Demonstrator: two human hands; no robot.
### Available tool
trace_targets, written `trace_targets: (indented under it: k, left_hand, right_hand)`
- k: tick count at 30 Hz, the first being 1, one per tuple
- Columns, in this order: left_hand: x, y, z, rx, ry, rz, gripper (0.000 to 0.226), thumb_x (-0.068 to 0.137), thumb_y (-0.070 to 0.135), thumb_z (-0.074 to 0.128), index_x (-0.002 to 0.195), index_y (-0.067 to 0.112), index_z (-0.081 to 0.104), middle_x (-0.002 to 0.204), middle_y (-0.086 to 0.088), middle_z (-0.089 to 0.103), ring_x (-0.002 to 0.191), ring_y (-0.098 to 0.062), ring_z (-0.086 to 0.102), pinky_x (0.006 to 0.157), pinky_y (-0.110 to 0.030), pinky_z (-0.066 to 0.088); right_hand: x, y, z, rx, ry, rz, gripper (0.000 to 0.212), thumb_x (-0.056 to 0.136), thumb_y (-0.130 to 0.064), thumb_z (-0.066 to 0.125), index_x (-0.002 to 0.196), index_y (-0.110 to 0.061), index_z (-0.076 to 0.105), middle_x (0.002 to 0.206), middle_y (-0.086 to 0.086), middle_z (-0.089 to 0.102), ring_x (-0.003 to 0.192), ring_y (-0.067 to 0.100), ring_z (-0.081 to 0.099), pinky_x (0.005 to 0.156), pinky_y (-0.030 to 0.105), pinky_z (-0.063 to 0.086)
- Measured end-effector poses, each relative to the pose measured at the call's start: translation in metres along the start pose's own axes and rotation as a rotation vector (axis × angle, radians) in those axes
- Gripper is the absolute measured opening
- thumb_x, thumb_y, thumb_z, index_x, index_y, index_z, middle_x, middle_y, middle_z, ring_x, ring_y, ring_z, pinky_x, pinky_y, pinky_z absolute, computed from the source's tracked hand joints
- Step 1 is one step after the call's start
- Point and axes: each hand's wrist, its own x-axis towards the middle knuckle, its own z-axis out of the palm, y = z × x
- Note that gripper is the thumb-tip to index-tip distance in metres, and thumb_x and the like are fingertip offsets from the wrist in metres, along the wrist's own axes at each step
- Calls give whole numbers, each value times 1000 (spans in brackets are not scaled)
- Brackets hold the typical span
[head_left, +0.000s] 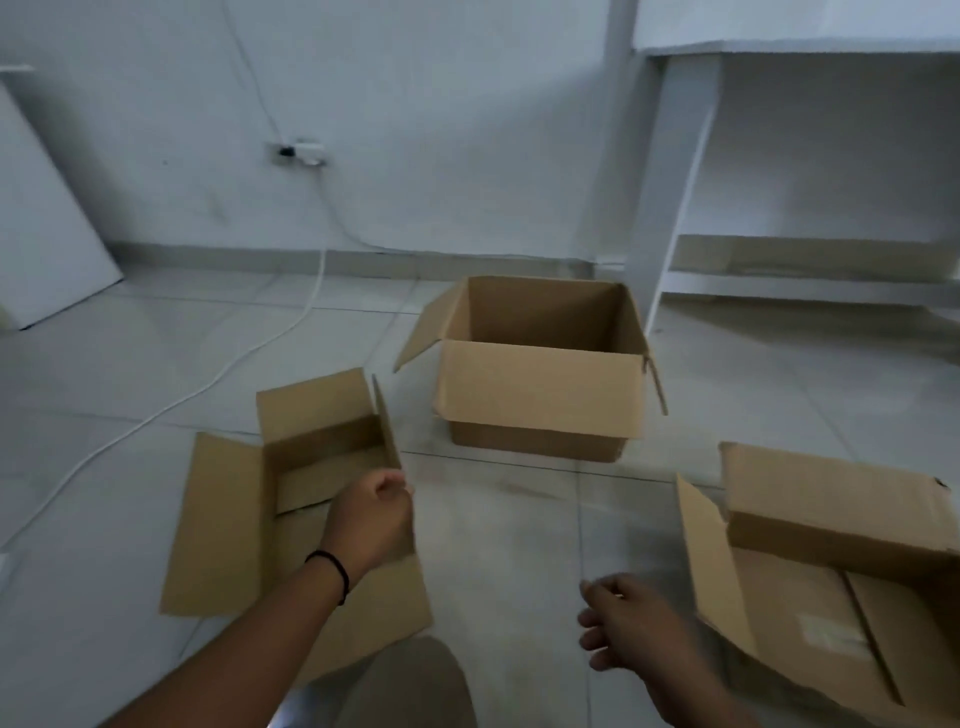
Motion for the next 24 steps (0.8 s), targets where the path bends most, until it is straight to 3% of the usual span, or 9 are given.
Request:
trace_targets:
  k: [5,10,15,17,20,24]
  left_hand:
    - [19,-53,-70,73,180,-93,34,88,20,57,120,10,62,122,-7,62,115,-25,56,94,-33,44]
    - [36,-110,-119,200,253,-200,45,85,17,61,128,6,55,137,-15,53,124,-31,50,100,-37,41]
    - [64,-173,-149,233,224,-420,73,68,38,68,133,11,50,132,-19,52,112,-35,56,94,-45,50]
    - [73,-193,-155,179,236,-499,78,61,43,68,129,11,51,128,-20,52,107,-36,57,91,-41,51]
    - [83,-206,-157,66,217,-580,99,57,39,71,141,4,34,140,-22,43,123,-38,48,100,-44,45]
    - [99,-235,-155,-98,182,-589,85,54,39,73,129,5,50,121,-14,62,106,-32,60,95,-45,50]
  right_hand:
    - [9,-21,75,-362,-7,-168,23,85,-33,60,94,-12,65,88,9,70,75,22,65,68,35,56]
    - [21,-35,128,-608,-78,-300,32,90,-35,53,113,-16,62,102,1,63,81,10,52,68,19,38]
    - [39,-43,163,-689,-118,-335,40,92,-33,52,129,-18,55,128,2,61,108,14,58,92,22,41]
    - [48,-46,174,-718,-134,-346,43,92,-34,51,132,-19,52,134,2,57,116,14,57,98,24,41]
    - [61,-52,187,-739,-164,-358,46,94,-34,49,137,-18,47,142,2,50,126,16,50,105,27,37]
    - [79,-58,202,-760,-185,-365,51,95,-35,45,142,-15,39,149,2,40,135,17,41,113,31,31]
